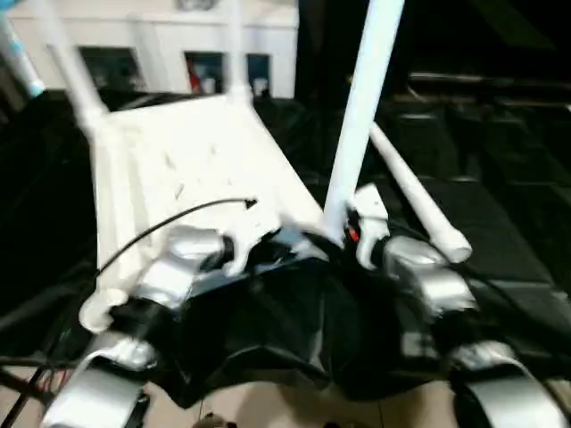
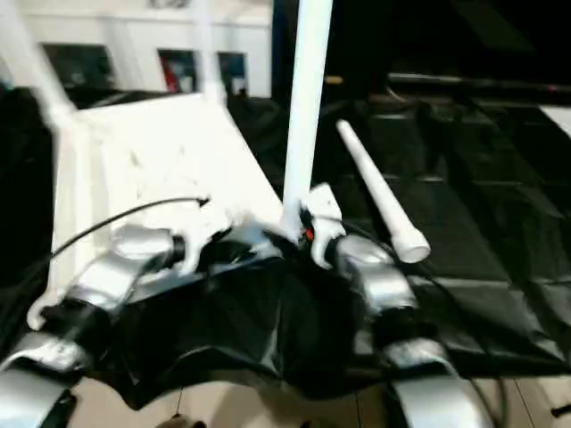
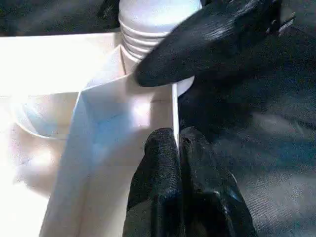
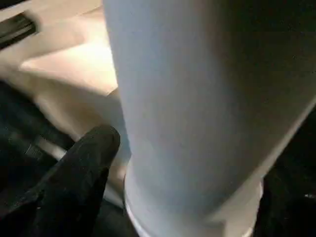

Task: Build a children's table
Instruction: Rotate leg to tighten

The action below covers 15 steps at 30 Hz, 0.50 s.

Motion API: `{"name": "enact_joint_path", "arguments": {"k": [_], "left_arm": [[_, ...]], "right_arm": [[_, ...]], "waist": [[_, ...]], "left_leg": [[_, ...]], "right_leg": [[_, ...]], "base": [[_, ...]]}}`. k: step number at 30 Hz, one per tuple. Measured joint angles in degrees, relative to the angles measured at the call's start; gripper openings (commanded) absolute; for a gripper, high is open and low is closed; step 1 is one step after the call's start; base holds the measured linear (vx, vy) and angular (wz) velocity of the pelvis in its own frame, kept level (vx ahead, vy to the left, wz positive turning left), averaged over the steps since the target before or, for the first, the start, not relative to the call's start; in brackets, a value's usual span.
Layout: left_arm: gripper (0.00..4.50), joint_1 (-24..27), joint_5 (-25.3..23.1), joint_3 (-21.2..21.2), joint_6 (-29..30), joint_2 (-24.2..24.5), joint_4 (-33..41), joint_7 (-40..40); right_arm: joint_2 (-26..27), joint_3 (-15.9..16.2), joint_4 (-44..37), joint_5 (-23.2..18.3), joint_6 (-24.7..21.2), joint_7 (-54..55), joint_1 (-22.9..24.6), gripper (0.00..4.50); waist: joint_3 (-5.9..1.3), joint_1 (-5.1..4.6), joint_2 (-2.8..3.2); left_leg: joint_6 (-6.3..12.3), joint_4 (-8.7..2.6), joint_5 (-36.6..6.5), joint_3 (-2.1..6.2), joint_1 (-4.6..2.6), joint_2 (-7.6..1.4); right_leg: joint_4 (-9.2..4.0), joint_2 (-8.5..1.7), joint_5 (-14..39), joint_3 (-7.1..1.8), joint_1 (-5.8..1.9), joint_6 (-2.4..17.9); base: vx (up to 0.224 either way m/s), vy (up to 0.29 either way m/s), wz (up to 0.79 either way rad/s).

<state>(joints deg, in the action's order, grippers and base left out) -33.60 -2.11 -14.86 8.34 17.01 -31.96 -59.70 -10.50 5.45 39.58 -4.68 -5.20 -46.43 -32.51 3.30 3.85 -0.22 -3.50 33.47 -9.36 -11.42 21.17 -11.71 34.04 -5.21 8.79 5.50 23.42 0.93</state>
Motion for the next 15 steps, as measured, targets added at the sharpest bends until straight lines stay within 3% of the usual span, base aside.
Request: {"name": "enact_joint_path", "arguments": {"k": [7, 15], "left_arm": [[0.00, 1.99, 1.63, -0.89, -0.28, 2.62, 3.16, -6.83], [0.00, 3.67, 3.56, -1.40, 1.67, 4.82, 6.09, -12.37]], "right_arm": [[-6.48, 3.49, -6.86, -1.37, -2.24, -13.38, 3.11, 3.87], [-9.41, 5.08, -11.49, -2.69, -4.59, -21.03, 5.12, 3.70]], "waist": [[0.04, 1.47, -0.06], [0.05, 1.71, -0.08]], "left_leg": [[0.00, 0.00, 0.00, -0.02, -0.01, -0.03], [0.00, 0.06, 0.00, -0.02, 0.02, -0.03]], "right_leg": [[0.02, 0.00, 0.01, 0.01, 0.00, -0.02], [0.04, 0.00, 0.09, -0.01, -0.02, -0.14]], "base": [[0.000, 0.000, 0.00], [0.000, 0.000, 0.00]]}}
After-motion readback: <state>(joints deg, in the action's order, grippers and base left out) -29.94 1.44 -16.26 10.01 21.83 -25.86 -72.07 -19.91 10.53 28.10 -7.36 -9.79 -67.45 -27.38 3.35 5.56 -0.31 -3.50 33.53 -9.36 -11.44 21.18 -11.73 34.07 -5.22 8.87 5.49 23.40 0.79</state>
